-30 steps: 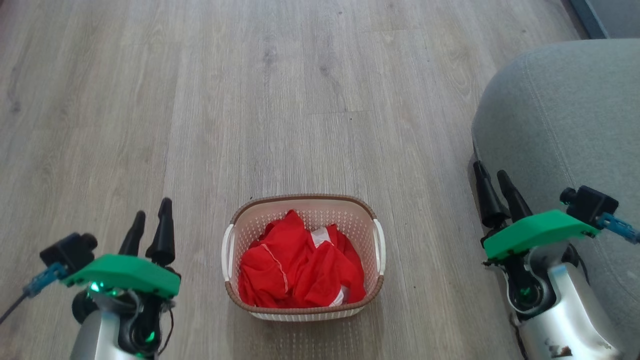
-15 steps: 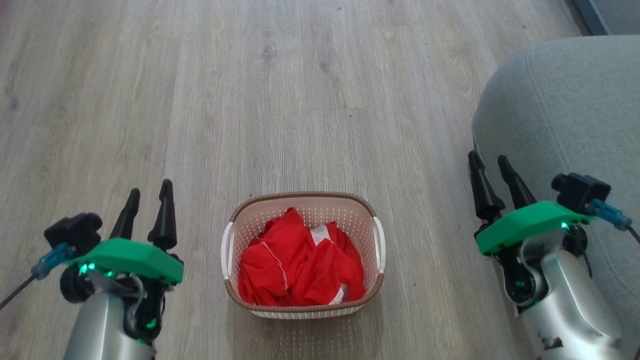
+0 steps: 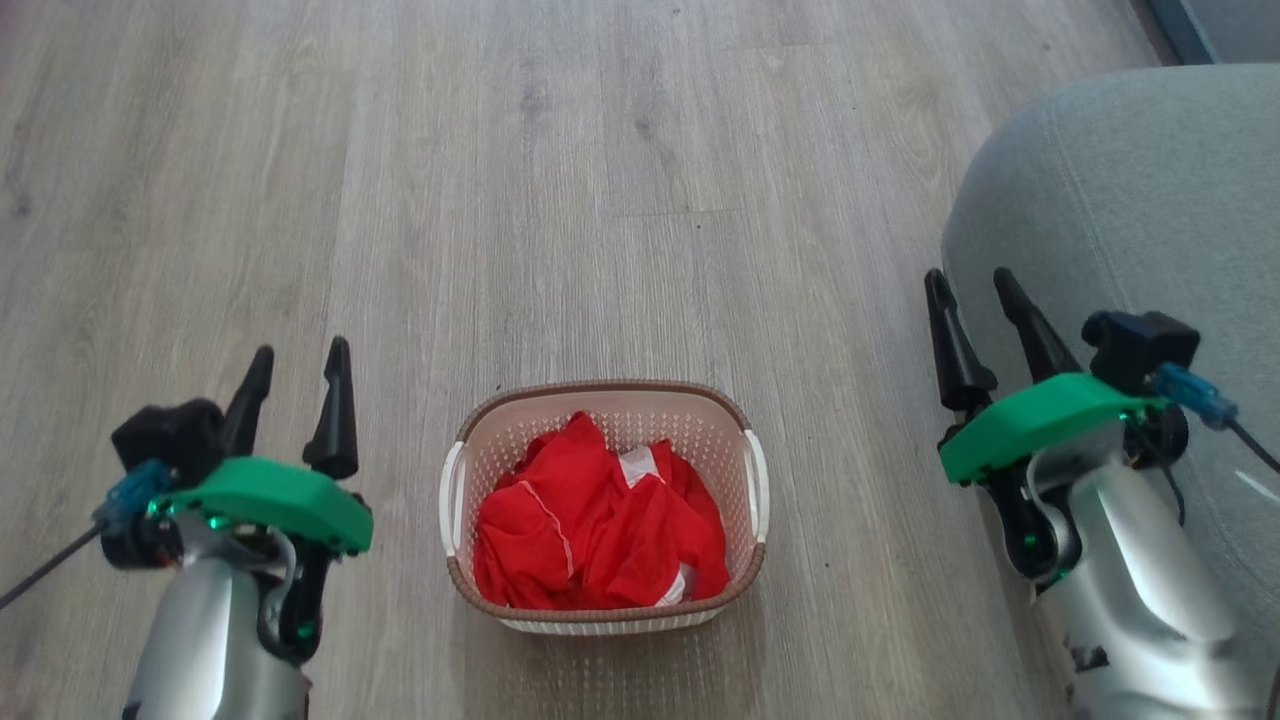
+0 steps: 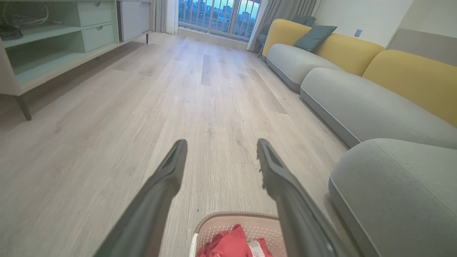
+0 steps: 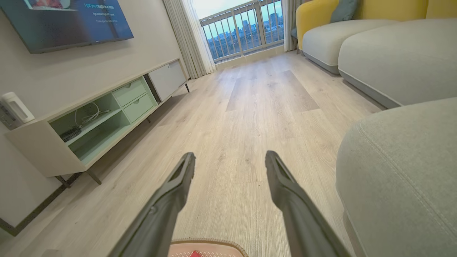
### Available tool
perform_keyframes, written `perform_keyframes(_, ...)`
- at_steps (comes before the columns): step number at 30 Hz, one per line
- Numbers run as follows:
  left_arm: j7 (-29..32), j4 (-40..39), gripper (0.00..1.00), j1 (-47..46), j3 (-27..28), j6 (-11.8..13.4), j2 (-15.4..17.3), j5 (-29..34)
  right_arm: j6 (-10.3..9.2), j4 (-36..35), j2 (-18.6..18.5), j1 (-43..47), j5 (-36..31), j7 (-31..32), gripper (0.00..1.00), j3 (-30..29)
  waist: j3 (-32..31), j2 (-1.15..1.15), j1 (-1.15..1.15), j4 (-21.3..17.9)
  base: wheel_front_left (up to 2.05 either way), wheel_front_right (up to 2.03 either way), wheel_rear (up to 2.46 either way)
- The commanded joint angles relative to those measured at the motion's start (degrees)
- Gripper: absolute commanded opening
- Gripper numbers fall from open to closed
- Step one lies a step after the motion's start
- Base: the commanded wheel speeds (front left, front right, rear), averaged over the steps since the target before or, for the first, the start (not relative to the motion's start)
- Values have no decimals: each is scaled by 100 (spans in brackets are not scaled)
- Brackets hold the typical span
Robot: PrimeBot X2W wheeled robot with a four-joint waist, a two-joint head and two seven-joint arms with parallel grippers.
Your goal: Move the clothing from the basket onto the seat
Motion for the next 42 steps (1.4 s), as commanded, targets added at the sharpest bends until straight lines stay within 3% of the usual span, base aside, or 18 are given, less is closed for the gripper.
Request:
perform_keyframes(1, -112, -159, 100, -408, 186, -7, 153, 246, -1, -136, -65, -385, -228, -91, 100, 141, 3, 0, 0, -1, 0, 0, 0)
perform_keyframes(22, -447, 18, 100, -757, 362, 71, 146, 1649, -1, 52, -94, -816, -1596, -431, 100, 219, 44, 0, 0, -26, 0, 0, 0)
perform_keyframes(42, -450, 272, 100, -811, 600, 67, 30, 1524, -1, 67, 36, -844, -1631, -434, 100, -247, 144, 0, 0, -28, 0, 0, 0)
